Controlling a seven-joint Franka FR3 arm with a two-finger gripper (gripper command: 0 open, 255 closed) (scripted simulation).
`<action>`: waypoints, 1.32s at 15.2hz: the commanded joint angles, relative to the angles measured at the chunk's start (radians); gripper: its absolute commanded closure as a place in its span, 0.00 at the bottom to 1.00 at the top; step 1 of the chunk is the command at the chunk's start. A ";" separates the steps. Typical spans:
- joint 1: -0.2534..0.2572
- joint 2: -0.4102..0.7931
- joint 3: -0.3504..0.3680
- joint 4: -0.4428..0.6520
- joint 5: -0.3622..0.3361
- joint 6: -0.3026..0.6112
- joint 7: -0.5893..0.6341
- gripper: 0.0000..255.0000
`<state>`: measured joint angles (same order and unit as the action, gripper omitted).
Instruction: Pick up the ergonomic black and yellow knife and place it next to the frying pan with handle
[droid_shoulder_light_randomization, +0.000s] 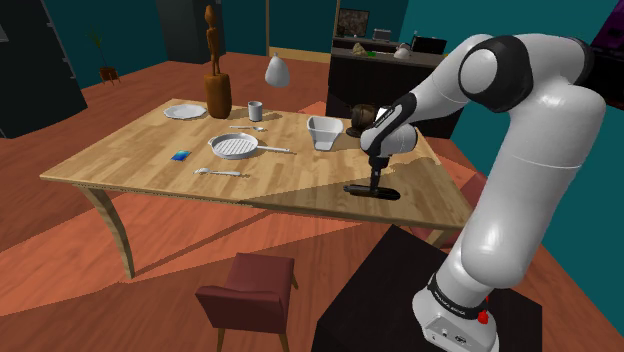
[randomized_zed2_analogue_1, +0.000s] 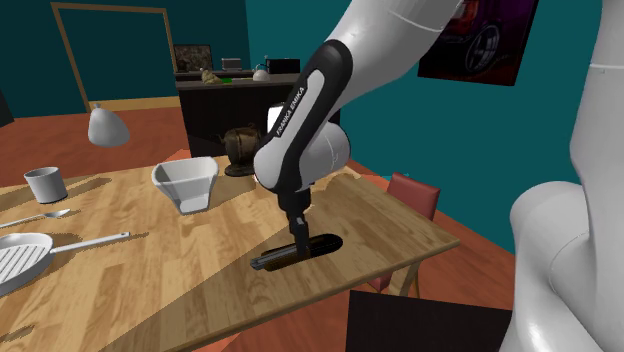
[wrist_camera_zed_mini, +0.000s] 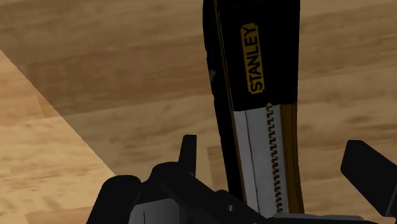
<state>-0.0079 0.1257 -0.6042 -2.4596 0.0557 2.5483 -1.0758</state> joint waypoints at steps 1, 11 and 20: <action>-0.008 0.033 0.010 -0.001 0.036 0.029 -0.029 0.00; -0.027 0.087 0.035 -0.002 0.094 0.074 -0.070 0.00; -0.027 0.087 0.035 -0.002 0.094 0.074 -0.070 1.00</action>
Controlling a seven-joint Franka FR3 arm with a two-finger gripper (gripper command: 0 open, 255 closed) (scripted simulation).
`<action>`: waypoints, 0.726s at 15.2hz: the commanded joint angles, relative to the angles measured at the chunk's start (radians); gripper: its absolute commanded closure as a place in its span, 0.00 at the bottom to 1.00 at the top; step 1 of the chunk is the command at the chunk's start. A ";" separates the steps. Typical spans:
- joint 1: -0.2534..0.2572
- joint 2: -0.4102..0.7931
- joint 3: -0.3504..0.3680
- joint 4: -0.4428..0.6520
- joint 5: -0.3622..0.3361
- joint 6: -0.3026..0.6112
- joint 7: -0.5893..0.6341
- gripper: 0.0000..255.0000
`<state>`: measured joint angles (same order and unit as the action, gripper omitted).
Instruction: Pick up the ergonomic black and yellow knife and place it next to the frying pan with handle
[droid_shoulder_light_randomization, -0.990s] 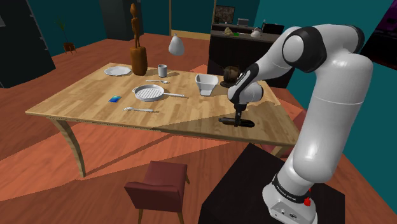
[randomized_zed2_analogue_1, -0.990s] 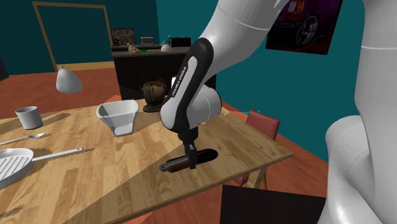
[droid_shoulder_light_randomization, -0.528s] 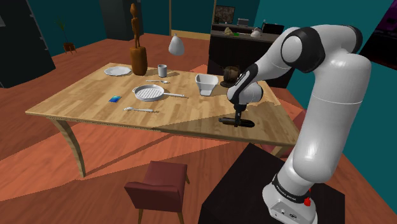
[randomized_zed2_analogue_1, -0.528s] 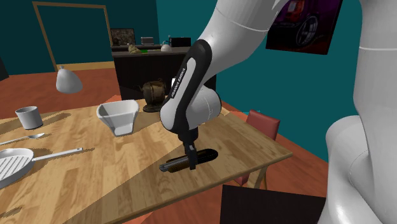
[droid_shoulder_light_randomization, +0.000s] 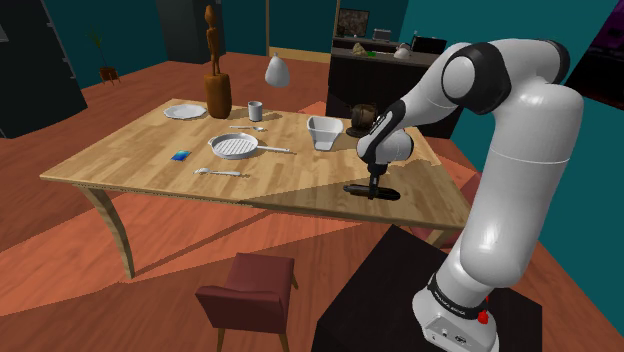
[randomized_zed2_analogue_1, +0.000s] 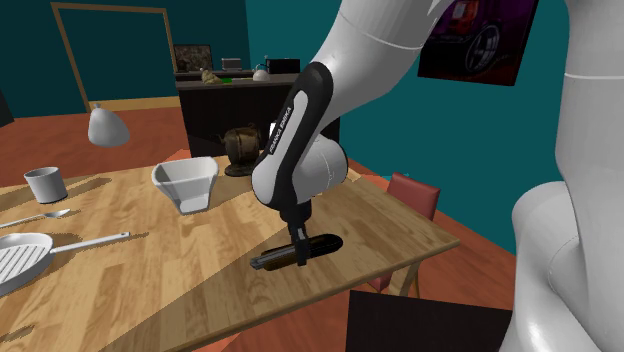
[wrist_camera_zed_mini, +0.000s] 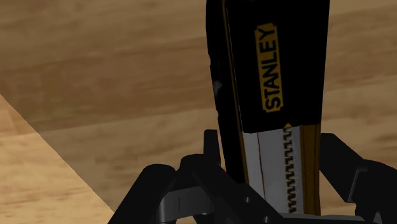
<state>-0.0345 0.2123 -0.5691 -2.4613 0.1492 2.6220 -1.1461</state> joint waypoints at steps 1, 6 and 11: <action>0.000 0.000 0.000 0.000 0.000 0.000 0.000 1.00; 0.020 -0.060 -0.030 0.000 -0.065 -0.050 0.045 1.00; 0.034 -0.134 -0.053 0.007 -0.141 -0.117 0.097 1.00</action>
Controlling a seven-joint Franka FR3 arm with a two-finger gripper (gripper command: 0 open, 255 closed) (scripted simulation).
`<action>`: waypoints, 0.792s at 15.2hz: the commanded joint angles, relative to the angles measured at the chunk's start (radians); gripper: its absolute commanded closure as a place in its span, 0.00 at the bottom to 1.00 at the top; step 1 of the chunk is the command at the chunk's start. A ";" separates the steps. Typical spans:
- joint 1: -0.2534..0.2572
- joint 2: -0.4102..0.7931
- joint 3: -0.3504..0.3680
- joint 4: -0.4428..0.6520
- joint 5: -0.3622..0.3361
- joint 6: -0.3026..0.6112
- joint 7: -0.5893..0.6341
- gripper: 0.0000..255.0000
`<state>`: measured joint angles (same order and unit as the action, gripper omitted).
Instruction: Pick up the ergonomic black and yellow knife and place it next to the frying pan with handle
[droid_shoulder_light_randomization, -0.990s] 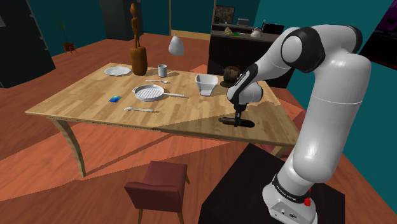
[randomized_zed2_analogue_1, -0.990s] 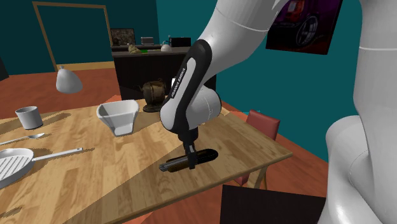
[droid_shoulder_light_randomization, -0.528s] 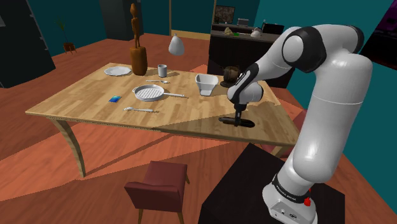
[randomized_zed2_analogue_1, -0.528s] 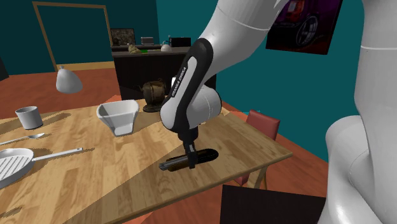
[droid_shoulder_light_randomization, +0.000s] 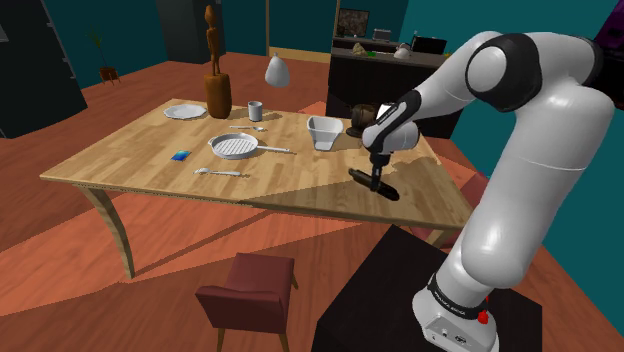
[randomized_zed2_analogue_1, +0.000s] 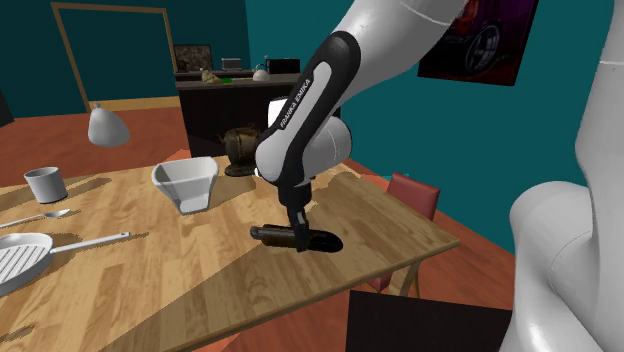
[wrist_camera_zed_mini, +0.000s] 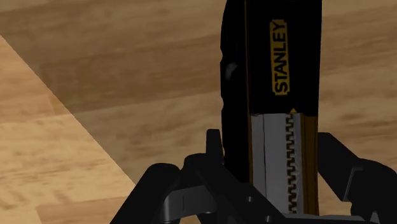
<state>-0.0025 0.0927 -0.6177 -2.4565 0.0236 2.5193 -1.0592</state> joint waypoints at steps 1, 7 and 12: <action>0.004 -0.029 -0.007 0.005 -0.029 -0.029 0.019 1.00; 0.007 -0.111 -0.012 0.023 -0.099 -0.115 0.068 1.00; 0.016 -0.127 -0.001 0.072 -0.107 -0.178 0.092 1.00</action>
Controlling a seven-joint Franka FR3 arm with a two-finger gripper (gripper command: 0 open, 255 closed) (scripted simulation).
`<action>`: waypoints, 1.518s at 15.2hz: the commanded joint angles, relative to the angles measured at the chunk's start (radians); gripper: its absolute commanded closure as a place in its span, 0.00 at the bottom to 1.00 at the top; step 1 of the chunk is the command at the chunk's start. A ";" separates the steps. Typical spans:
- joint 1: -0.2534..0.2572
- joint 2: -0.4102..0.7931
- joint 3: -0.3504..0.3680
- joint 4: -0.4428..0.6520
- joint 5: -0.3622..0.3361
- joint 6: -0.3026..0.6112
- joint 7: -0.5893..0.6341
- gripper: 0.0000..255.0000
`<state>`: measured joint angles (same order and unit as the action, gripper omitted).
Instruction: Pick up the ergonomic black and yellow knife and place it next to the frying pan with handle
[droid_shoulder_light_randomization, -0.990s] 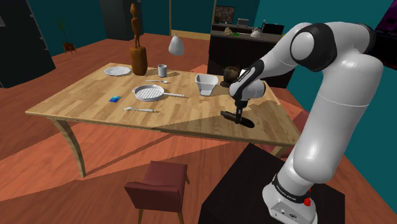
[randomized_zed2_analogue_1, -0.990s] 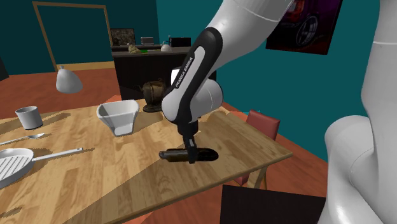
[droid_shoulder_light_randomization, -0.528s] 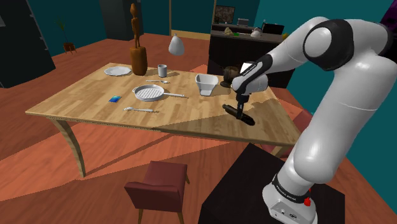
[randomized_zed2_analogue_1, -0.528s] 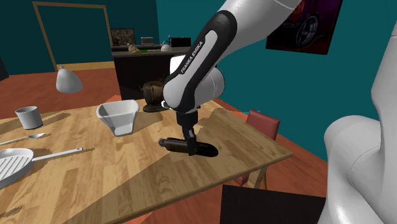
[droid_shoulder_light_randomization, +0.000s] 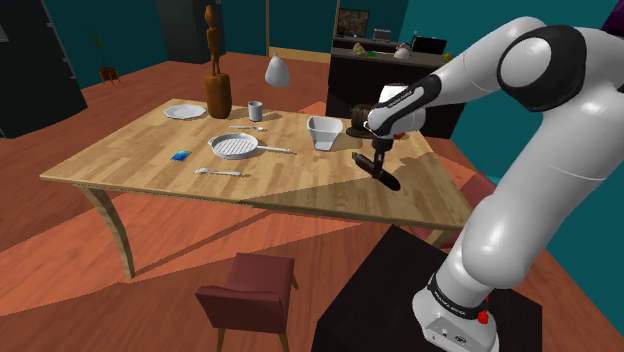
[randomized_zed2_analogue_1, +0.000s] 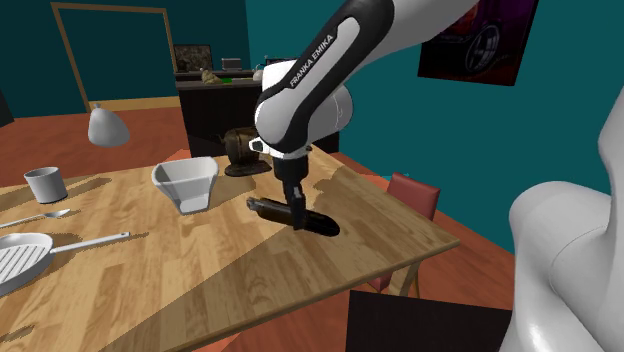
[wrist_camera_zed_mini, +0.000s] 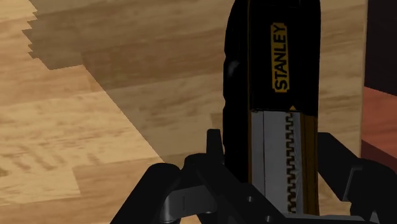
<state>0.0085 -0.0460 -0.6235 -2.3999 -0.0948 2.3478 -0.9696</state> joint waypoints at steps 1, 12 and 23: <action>0.016 0.043 0.012 0.048 0.038 -0.013 0.001 1.00; 0.039 0.395 0.114 0.478 0.256 -0.145 0.013 1.00; -0.039 0.802 0.206 1.134 0.359 -0.407 0.101 1.00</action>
<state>-0.0190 0.7170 -0.4239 -1.3369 0.2585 1.9722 -0.8770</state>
